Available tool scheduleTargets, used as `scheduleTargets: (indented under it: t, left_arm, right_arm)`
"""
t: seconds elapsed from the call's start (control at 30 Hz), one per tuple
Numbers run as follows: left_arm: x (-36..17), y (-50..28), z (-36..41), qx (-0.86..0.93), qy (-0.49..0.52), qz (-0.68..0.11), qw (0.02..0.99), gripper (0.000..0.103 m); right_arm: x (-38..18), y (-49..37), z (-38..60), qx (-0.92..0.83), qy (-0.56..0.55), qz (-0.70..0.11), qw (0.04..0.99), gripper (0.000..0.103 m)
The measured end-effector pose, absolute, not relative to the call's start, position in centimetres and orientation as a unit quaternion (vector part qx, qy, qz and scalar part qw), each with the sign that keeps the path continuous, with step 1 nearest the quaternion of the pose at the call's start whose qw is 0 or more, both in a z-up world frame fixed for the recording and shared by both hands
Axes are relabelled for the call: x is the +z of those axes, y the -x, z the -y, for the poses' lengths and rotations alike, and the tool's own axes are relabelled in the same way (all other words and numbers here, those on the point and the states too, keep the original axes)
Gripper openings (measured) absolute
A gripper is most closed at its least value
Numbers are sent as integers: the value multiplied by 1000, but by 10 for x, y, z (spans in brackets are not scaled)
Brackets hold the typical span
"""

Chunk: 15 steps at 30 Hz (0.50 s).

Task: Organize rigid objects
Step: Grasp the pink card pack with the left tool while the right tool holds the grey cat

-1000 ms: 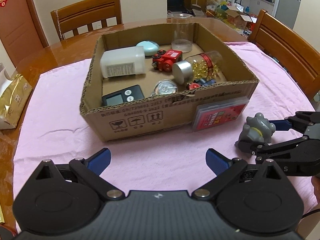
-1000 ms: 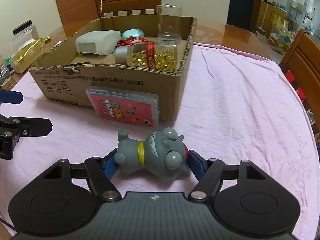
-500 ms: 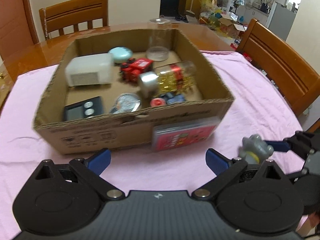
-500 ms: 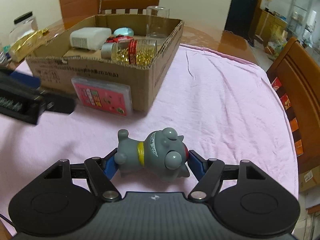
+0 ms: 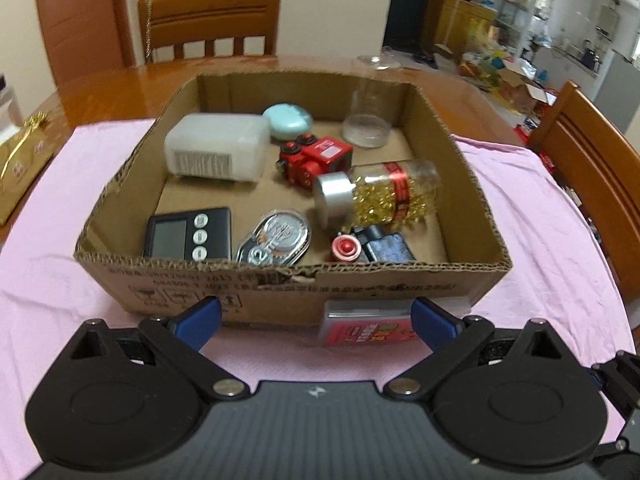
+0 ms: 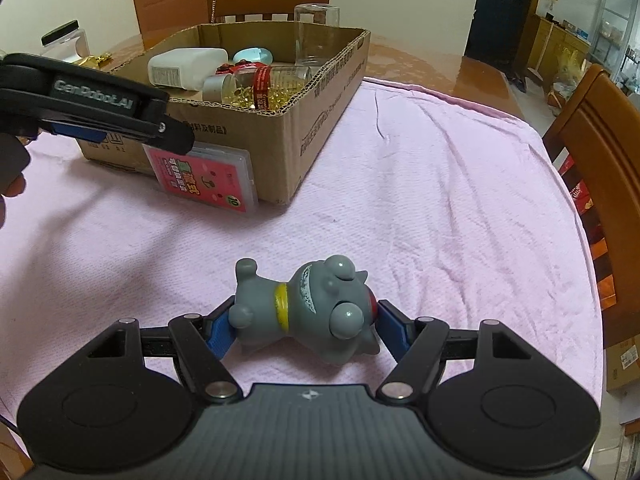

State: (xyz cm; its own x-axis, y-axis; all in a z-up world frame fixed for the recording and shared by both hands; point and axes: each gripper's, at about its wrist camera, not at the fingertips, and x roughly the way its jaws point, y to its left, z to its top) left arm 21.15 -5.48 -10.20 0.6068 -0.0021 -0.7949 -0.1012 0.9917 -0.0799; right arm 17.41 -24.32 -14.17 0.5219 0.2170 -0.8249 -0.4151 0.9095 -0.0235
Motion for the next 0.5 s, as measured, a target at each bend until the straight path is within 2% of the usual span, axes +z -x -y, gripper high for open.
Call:
scheduleTargets:
  t: [0.13, 0.2, 0.5]
  left_arm:
    - [-109, -208, 55, 31, 52, -460, 886, 100]
    - [-112, -203, 57, 47, 24, -475, 879, 96]
    - [-95, -208, 57, 48, 62, -437, 896, 98]
  right_arm:
    - [-142, -175, 245, 187, 109, -455, 864, 76]
    - [-142, -175, 245, 190, 109, -455, 863, 76]
    - [-143, -177, 248, 197, 104, -456, 862, 76]
